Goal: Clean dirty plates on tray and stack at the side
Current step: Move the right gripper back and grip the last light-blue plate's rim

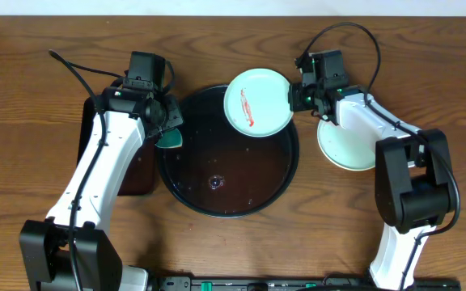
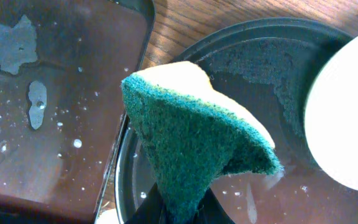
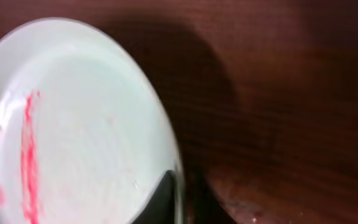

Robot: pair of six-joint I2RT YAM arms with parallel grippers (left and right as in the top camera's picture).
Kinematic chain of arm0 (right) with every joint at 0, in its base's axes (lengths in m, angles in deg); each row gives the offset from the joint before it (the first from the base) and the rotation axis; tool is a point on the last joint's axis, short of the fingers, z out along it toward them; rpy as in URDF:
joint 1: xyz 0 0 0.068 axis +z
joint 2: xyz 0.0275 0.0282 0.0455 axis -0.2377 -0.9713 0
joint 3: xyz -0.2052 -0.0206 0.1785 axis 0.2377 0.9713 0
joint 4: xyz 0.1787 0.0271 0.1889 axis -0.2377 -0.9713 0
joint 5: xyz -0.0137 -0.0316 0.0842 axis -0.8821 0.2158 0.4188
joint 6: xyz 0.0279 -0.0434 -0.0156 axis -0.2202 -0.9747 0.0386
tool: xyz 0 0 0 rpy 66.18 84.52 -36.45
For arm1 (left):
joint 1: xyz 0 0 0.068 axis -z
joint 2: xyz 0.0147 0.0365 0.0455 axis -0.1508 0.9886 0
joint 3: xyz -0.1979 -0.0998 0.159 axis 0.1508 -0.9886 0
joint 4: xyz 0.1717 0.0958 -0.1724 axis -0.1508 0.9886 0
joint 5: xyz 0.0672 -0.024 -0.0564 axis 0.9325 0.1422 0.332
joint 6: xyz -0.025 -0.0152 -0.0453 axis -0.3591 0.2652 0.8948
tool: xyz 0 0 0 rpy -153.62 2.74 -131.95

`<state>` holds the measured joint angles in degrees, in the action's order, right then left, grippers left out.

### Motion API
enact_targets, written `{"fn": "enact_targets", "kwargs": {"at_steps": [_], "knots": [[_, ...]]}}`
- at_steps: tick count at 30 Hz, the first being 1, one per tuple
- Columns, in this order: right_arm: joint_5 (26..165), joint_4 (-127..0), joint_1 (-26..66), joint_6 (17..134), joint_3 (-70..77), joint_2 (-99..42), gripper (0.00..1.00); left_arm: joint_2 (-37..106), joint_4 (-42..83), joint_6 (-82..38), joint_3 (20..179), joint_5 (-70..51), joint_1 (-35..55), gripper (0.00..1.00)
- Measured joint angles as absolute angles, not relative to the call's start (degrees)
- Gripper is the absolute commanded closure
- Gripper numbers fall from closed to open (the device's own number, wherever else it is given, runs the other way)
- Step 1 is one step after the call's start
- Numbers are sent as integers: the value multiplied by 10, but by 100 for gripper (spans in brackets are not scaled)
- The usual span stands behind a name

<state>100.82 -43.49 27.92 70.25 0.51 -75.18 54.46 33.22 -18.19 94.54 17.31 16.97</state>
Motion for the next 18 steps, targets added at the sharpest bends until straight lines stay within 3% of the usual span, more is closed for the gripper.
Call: {"fn": "enact_targets", "kwargs": {"at_steps": [9, 18], "knots": [[1058, -486, 283, 723, 5, -751, 99, 545, 332, -182, 945, 173, 170, 92], [1062, -587, 345, 797, 5, -684, 99, 545, 332, -182, 945, 173, 170, 92]]}}
